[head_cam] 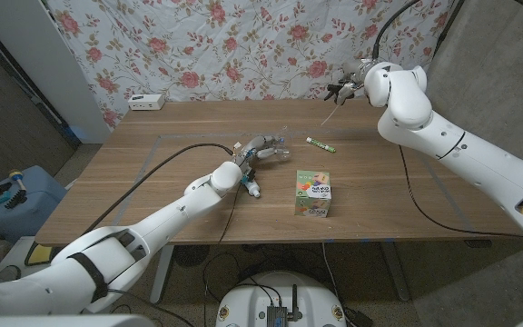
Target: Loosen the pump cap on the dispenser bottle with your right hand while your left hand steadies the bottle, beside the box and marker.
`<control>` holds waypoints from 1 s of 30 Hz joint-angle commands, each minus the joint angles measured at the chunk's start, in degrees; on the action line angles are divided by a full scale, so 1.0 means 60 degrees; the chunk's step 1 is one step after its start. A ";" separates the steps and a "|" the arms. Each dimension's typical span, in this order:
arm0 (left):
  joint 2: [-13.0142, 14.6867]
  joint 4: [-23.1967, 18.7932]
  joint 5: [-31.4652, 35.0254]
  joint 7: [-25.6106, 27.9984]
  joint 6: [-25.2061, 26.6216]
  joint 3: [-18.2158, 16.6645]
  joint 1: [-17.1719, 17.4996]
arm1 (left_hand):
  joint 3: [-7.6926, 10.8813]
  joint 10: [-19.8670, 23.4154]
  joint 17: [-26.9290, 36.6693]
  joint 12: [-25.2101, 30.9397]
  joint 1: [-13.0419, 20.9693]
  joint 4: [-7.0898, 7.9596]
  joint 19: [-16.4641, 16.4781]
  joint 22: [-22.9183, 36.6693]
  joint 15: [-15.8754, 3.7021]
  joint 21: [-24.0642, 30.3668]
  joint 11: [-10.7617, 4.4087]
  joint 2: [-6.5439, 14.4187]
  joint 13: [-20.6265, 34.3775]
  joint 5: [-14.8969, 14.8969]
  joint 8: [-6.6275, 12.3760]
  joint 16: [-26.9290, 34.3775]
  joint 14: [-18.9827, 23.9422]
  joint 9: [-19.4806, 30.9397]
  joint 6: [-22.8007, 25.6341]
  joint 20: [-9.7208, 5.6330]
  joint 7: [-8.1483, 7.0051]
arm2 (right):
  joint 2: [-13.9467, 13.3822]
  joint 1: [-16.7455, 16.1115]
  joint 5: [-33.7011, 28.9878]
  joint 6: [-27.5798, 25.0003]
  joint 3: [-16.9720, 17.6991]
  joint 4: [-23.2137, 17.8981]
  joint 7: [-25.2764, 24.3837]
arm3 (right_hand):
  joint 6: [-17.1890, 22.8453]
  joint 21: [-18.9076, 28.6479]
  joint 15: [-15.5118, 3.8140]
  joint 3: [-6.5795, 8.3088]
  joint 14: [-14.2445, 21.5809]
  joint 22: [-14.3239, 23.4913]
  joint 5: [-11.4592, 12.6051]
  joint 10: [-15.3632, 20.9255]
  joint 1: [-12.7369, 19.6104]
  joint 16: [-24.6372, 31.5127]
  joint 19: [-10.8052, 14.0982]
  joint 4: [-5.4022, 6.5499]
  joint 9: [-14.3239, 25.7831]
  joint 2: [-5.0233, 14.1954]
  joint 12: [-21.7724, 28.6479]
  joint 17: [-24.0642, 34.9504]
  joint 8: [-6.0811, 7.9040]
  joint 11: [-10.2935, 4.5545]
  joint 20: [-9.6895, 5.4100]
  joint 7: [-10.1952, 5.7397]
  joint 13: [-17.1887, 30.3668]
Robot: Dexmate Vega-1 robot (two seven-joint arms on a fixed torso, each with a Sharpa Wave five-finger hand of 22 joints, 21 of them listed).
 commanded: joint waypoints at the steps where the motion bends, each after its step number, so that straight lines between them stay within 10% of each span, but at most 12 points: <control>1: 0.0168 -0.0256 -0.0056 -0.0009 0.0474 -0.0038 0.0120 | 0.0596 -0.0089 -0.0010 0.0009 0.0036 0.0583 -0.0088 0.0002 -0.1056 -0.0006 -0.0028 -0.0106 -0.0041 -0.0067 -0.0026 -0.0012 -0.0072 0.0027 -0.0071 -0.0324 -0.0001 | 0.0200 -0.0326 -0.0059 -0.0394 0.0079 0.0324 -0.0350 | 0.0064 0.0005 -0.1508 0.0057 0.0103 0.0018 0.0056 0.0191 -0.0022 0.0002 0.0087 0.0009 0.0027 -0.0001 0.0064 0.0020 -0.0012 -0.0118 0.0023 -0.0016 0.0038; 30: 0.0253 -0.0461 -0.0227 -0.0003 0.0855 -0.0038 0.0330 | 0.0590 -0.0367 -0.0028 0.0047 -0.0165 0.0595 -0.0283 0.0010 -0.1016 -0.0003 0.0003 -0.0152 -0.0517 -0.0109 0.0003 -0.0040 -0.0590 0.0014 -0.0337 -0.0070 -0.0078 | 0.0346 -0.0518 0.0797 -0.1293 -0.0202 0.0678 -0.1413 | 0.0099 0.0005 -0.1482 0.0001 0.0165 0.0020 0.0028 0.0163 -0.0090 0.0006 0.0106 0.0026 0.0037 -0.0015 0.0020 0.0034 -0.0056 -0.0113 0.0026 -0.0019 0.0072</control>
